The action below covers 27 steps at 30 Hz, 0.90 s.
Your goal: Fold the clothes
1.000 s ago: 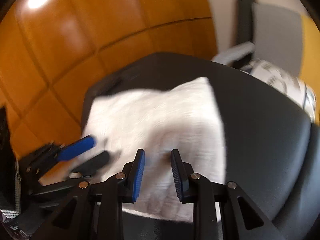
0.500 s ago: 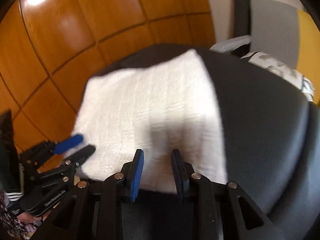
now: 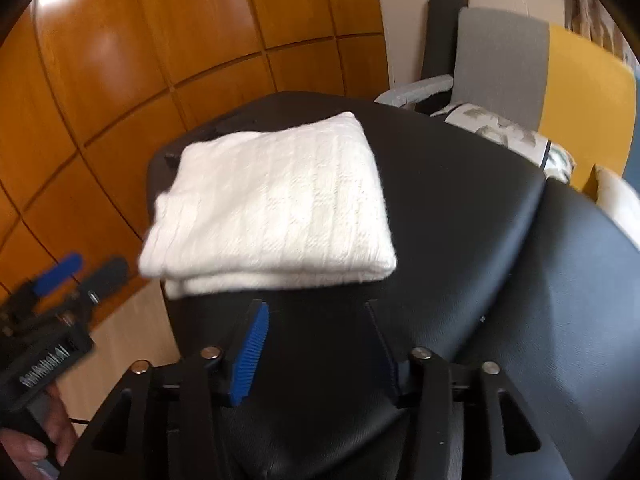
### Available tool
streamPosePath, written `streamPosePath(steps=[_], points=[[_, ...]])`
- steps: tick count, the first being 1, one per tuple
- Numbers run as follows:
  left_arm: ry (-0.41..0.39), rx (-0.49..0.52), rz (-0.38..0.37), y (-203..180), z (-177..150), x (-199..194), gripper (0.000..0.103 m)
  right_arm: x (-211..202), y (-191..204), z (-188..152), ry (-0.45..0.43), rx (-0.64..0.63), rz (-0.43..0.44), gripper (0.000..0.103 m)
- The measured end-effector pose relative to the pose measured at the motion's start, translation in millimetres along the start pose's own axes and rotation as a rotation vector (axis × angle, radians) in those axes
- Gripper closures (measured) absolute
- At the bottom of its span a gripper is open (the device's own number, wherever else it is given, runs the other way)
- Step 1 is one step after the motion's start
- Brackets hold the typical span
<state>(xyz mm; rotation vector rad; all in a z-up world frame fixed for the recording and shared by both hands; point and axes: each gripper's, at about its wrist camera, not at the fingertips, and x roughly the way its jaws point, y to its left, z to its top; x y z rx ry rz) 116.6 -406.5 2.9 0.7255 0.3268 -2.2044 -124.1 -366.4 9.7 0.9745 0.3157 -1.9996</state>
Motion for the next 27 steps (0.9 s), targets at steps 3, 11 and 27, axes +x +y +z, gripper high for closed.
streamPosePath(steps=[3, 11, 27], points=[[-0.057, -0.043, 0.058, 4, 0, -26, 0.001, -12, 16, 0, -0.022, -0.021, -0.010, 0.045], [0.018, 0.001, 0.133, 8, -3, -34, 0.000, -22, 32, 5, -0.025, -0.001, -0.003, 0.044], [0.069, 0.016, 0.076, 2, 8, -27, 0.000, -26, 30, 18, -0.032, -0.036, -0.077, 0.044]])
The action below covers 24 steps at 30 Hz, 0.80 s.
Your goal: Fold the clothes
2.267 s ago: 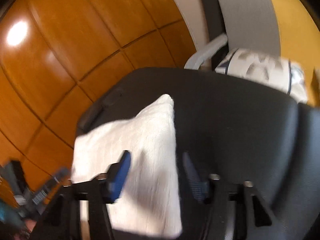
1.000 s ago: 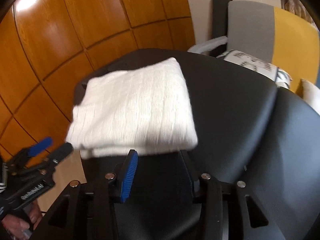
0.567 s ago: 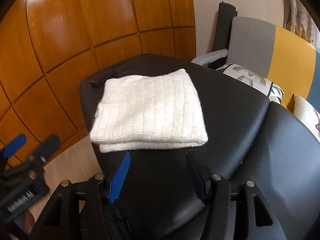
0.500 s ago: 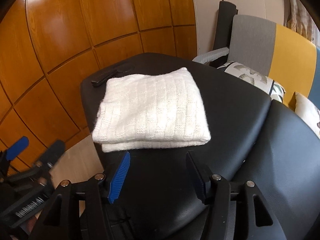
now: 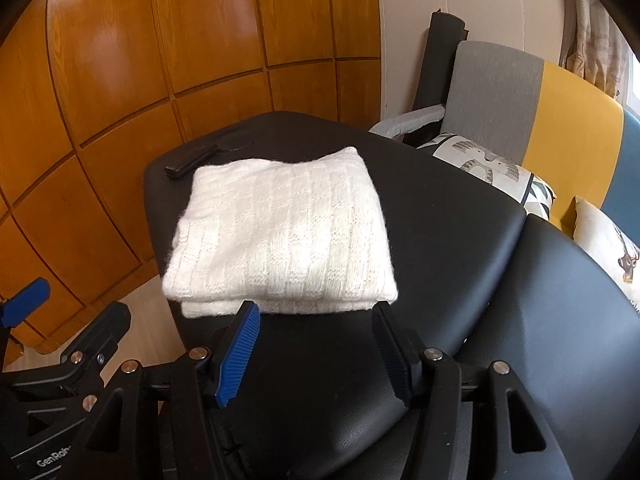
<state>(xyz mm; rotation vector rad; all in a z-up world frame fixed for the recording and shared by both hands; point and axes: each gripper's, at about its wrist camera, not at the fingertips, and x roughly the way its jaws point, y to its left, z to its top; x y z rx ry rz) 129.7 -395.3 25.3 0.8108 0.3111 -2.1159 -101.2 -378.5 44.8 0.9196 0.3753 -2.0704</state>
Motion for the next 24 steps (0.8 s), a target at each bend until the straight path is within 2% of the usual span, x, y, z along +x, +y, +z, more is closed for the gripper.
streamPosePath(steps=[5, 8, 11, 20, 24], points=[[0.032, -0.039, -0.014, 2, 2, 4, 0.000, 2, 1, 5, -0.010, -0.019, -0.008, 0.043], [0.045, -0.077, -0.054, 6, 0, 7, 0.000, 4, 0, 8, -0.013, -0.021, -0.011, 0.044], [0.043, -0.065, -0.077, 4, -3, 8, 0.001, 7, -3, 8, -0.013, -0.012, -0.012, 0.043], [0.064, -0.045, -0.053, 0, -6, 14, 0.002, 13, -4, 8, -0.001, -0.007, -0.018, 0.043], [0.114, -0.065, -0.043, 3, -4, 22, 0.002, 15, -3, 9, 0.003, -0.007, -0.018, 0.043]])
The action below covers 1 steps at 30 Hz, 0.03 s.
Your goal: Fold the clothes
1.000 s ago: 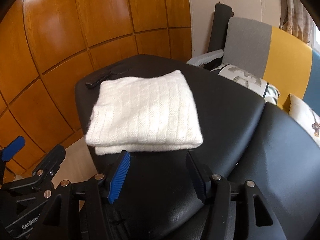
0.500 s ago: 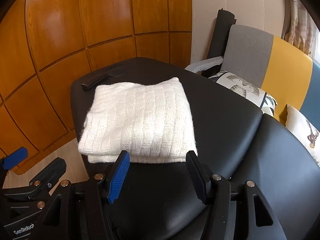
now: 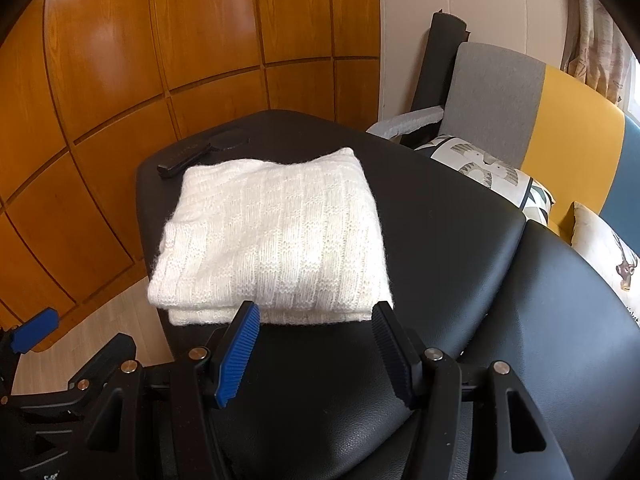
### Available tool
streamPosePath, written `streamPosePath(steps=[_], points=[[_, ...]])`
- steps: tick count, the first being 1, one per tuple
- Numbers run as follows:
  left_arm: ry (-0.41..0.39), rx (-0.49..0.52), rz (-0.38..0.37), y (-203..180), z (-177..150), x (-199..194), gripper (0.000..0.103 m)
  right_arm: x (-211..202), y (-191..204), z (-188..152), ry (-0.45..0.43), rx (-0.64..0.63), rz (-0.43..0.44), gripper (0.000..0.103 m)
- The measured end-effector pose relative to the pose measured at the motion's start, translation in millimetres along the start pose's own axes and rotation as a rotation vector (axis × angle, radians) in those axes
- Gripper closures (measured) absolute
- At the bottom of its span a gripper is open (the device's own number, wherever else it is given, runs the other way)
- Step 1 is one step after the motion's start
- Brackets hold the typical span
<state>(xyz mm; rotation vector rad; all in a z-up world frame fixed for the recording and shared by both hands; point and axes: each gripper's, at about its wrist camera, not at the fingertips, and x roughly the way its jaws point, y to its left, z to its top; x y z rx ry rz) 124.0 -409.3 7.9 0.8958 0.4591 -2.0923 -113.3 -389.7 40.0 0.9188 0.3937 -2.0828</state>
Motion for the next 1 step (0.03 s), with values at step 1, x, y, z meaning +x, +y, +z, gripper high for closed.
streamPosePath(steps=[1], points=[[0.013, -0.010, 0.004, 1.1, 0.5, 2.0, 0.002, 0.3, 0.1, 0.0, 0.000, 0.000, 0.000, 0.043]])
